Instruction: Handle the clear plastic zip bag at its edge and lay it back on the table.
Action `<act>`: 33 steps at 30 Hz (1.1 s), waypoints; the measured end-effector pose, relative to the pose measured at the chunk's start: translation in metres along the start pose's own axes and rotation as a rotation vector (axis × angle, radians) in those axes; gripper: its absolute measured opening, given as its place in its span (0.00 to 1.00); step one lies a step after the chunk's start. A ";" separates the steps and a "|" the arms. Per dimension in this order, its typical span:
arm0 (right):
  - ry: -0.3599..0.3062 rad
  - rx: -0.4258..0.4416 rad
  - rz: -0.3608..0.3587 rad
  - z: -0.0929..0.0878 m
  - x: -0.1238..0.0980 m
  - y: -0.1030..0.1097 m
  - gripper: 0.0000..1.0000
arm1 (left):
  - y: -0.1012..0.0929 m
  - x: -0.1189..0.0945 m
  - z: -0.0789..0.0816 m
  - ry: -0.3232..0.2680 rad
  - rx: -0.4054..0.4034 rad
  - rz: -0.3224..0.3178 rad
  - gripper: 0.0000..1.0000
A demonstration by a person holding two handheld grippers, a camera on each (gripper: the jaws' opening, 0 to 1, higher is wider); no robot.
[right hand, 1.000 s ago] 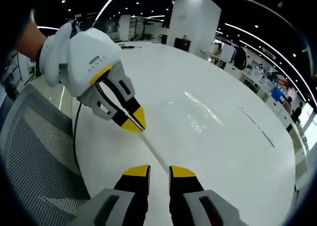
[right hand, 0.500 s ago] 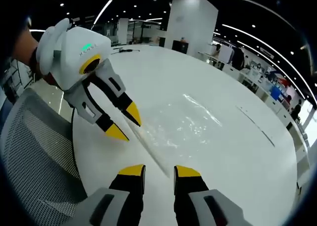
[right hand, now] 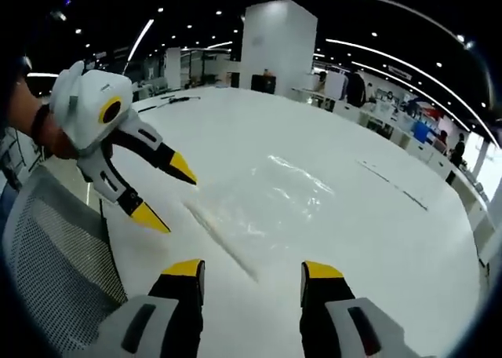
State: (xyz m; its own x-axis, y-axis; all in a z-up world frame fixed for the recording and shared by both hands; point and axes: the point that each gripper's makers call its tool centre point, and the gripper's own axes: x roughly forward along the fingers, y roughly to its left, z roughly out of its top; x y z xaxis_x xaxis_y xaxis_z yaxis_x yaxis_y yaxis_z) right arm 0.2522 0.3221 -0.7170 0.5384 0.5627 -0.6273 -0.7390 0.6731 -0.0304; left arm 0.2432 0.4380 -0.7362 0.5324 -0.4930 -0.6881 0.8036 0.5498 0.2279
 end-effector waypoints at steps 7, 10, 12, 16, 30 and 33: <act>-0.029 0.053 -0.030 -0.004 -0.009 -0.011 0.59 | 0.011 -0.018 -0.010 -0.019 -0.094 0.053 0.51; -0.049 0.086 -0.042 -0.005 -0.013 -0.014 0.61 | 0.012 -0.025 -0.013 -0.024 -0.126 0.062 0.53; -0.055 0.101 -0.045 -0.007 -0.016 -0.017 0.63 | 0.013 -0.032 -0.011 -0.036 -0.154 0.073 0.54; -0.075 0.131 -0.050 -0.008 -0.023 -0.019 0.65 | 0.017 -0.043 -0.007 -0.066 -0.206 0.096 0.56; -0.132 0.203 -0.083 -0.012 -0.050 -0.042 0.69 | 0.019 -0.067 -0.012 -0.110 -0.293 0.134 0.55; -0.133 0.205 -0.082 -0.015 -0.054 -0.042 0.69 | 0.023 -0.071 -0.017 -0.115 -0.307 0.143 0.55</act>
State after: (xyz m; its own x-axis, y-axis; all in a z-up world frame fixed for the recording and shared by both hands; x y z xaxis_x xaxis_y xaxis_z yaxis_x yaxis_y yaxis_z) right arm 0.2484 0.2563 -0.6932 0.6519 0.5510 -0.5210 -0.6001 0.7949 0.0897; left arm 0.2193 0.4968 -0.6935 0.6740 -0.4594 -0.5785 0.6107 0.7872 0.0864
